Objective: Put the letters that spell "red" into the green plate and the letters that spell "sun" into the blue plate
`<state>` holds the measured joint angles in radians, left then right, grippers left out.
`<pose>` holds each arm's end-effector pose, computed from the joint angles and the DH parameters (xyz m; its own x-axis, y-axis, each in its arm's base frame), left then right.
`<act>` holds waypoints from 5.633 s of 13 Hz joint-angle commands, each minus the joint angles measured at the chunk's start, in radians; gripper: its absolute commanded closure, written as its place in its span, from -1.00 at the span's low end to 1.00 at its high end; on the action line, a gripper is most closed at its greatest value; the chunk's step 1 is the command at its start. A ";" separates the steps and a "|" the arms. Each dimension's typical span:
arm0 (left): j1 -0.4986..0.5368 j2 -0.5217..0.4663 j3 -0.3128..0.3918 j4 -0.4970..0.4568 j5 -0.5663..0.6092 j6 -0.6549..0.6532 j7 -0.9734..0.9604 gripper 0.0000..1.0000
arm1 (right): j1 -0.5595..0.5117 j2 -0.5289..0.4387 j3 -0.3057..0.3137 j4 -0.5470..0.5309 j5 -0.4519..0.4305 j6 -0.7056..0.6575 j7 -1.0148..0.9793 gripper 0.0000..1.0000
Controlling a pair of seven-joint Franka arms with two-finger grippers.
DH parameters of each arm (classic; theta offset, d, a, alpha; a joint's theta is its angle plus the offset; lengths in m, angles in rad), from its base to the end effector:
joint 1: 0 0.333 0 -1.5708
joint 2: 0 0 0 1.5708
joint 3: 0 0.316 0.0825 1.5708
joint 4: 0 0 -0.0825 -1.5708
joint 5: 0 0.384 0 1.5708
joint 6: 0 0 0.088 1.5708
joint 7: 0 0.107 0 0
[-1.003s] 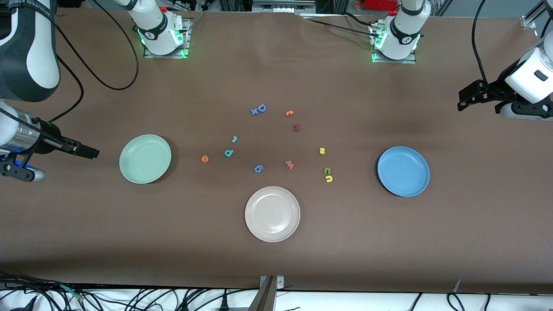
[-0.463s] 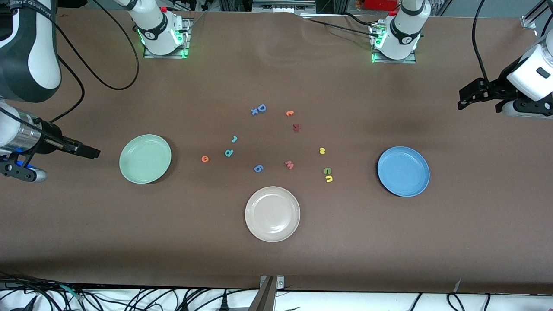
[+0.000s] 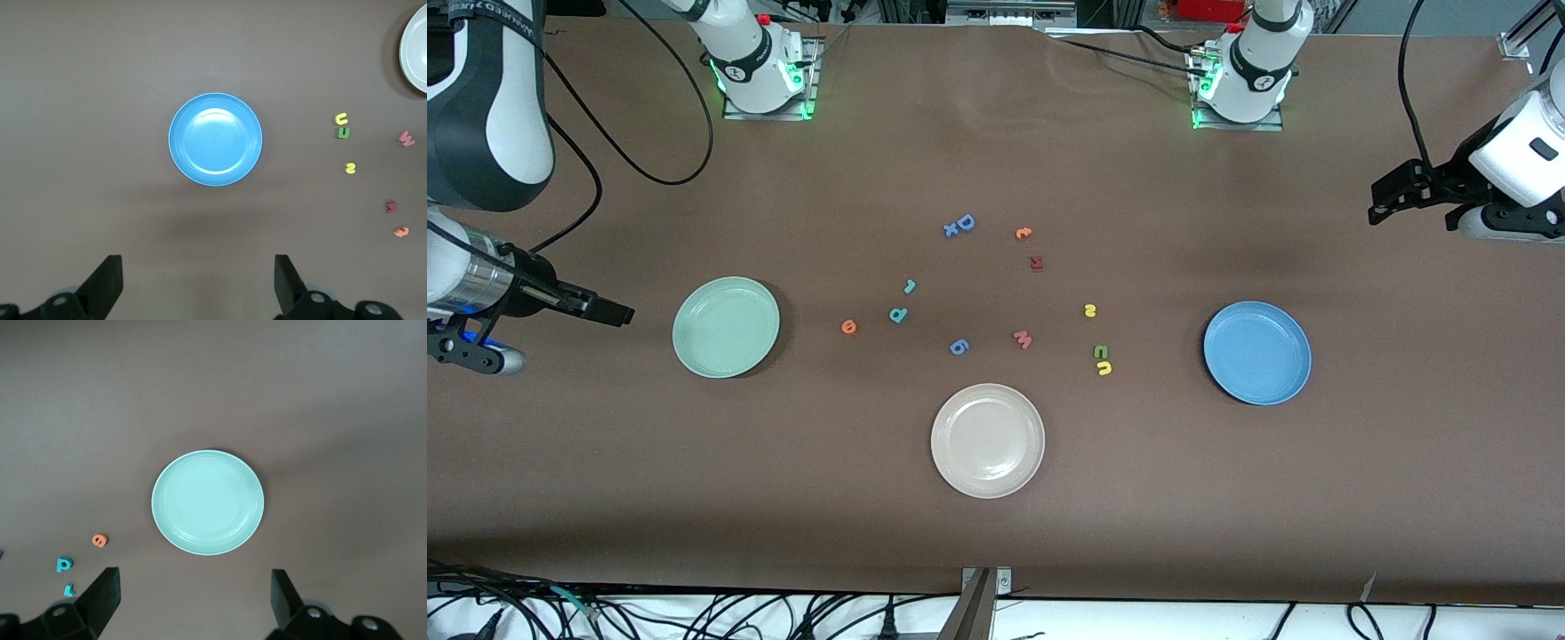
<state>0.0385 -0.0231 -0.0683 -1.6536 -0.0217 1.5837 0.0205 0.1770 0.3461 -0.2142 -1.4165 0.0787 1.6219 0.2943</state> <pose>0.5460 -0.0190 0.5993 0.9977 -0.0499 -0.0464 -0.0489 -0.9986 0.0210 0.6488 0.0037 0.4958 0.9365 -0.3264 -0.1283 -0.3249 -0.9452 0.0335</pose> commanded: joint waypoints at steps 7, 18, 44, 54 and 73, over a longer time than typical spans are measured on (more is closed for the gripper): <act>0.000 -0.006 0.001 0.008 -0.023 -0.013 -0.004 -1.00 | 0.002 -0.047 0.007 -0.062 -0.014 0.029 0.014 -1.00; -0.003 0.003 -0.011 0.005 -0.014 -0.013 -0.005 -1.00 | 0.012 0.008 0.174 -0.116 -0.004 0.140 0.235 -0.99; -0.273 0.722 -0.239 0.003 0.279 0.668 -0.672 -0.99 | 0.088 0.243 0.358 -0.506 -0.045 0.813 0.436 -0.91; -0.284 0.789 -0.235 -0.014 0.360 0.806 -0.668 -0.27 | 0.090 0.249 0.343 -0.515 -0.117 0.834 0.442 -0.85; -0.212 0.644 -0.240 -0.006 0.264 0.508 -0.520 0.98 | 0.082 0.240 0.342 -0.526 -0.116 0.860 0.424 0.74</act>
<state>-0.2017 0.6777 -0.3094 -1.6475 0.2881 2.1665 -0.5972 0.2681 0.5964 0.1293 -1.9308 -0.0216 2.4771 0.7338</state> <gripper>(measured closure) 0.736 0.661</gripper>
